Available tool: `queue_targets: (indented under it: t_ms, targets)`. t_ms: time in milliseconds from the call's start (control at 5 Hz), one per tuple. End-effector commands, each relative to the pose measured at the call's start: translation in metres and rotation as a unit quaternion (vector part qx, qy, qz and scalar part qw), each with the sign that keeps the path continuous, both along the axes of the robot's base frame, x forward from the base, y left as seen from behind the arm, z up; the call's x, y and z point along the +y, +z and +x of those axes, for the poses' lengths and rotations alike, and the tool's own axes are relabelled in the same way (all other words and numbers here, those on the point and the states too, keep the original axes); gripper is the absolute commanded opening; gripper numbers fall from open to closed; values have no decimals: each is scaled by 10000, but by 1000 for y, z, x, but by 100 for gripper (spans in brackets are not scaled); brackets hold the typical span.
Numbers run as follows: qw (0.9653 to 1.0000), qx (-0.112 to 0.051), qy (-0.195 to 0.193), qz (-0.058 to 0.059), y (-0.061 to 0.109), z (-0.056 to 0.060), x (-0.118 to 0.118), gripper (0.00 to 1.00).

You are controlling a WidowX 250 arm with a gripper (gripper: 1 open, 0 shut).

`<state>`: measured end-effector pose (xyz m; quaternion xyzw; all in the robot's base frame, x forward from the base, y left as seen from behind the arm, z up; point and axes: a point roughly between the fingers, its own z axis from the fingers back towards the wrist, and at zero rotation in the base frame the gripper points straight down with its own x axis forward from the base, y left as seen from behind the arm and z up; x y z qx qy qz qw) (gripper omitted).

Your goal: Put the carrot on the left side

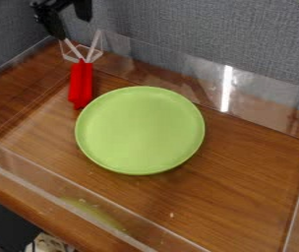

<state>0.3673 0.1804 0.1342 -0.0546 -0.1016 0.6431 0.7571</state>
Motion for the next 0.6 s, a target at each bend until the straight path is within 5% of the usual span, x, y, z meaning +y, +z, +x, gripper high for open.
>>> queue_targets:
  t_ms: [0,400]
  targets:
    - [9985,-447,-237,226,41,-1,8,100]
    - [9985,-457,-186,226,29,-8,12,100]
